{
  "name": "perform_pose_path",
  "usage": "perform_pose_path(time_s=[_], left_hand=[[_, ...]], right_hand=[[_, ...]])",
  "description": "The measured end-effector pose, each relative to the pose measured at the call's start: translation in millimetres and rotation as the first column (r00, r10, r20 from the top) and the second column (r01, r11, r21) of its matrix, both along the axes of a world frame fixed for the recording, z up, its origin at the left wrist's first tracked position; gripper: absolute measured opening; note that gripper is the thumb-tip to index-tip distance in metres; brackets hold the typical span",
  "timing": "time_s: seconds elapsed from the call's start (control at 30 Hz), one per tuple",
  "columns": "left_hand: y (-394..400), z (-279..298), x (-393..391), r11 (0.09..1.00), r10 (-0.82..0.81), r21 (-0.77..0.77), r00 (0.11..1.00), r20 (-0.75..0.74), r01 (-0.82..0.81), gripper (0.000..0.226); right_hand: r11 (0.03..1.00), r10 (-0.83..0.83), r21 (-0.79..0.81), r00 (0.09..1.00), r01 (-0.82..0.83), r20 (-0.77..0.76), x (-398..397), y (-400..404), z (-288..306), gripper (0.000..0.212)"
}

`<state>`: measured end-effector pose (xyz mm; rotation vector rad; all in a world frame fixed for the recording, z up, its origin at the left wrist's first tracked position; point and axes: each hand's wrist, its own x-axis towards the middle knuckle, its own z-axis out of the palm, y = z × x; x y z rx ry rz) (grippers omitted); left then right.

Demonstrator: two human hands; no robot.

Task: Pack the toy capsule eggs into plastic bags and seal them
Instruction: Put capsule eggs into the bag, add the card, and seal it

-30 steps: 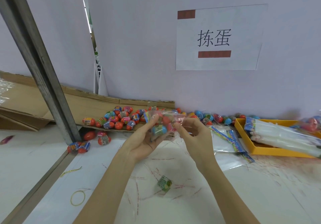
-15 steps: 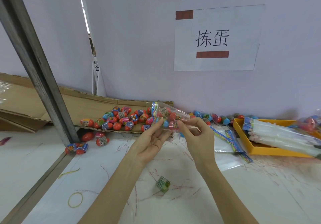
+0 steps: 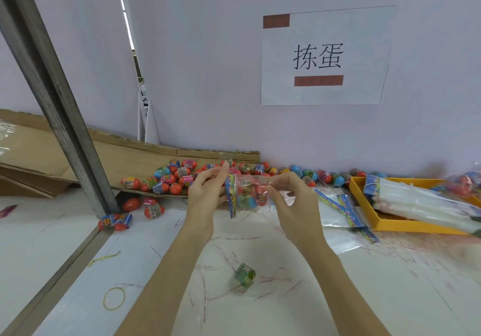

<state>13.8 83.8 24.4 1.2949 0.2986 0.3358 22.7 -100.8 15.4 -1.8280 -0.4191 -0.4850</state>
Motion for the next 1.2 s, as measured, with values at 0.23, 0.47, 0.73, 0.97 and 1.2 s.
perform_pose_path(time_s=[0.23,0.47,0.73,0.97,1.2], left_hand=[[6,-7,1,0.83,-0.183,0.535,0.983,-0.008,0.159,0.055],[12,-3,-2,0.829,-0.346,0.409,0.924,-0.16,0.381,0.031],[0,-8,0,0.942,-0.182,0.281,0.983,-0.033,0.184,0.023],[-11,-13,-4,0.823,-0.313,0.523,0.945,0.093,0.221,0.034],[-19,-8,-6,0.851,-0.285,0.508,0.93,0.232,0.134,0.016]], right_hand=[[0.962,0.17,-0.228,0.983,-0.151,0.064,-10,5,4,0.019],[0.95,0.174,-0.286,0.971,-0.123,0.162,-15,9,5,0.01],[0.949,-0.168,-0.213,0.943,0.234,0.287,-7,11,-2,0.012],[0.943,-0.198,-0.205,0.936,0.263,0.292,-1,6,-4,0.01],[0.915,-0.108,-0.313,0.901,0.256,0.42,-1,5,-6,0.014]])
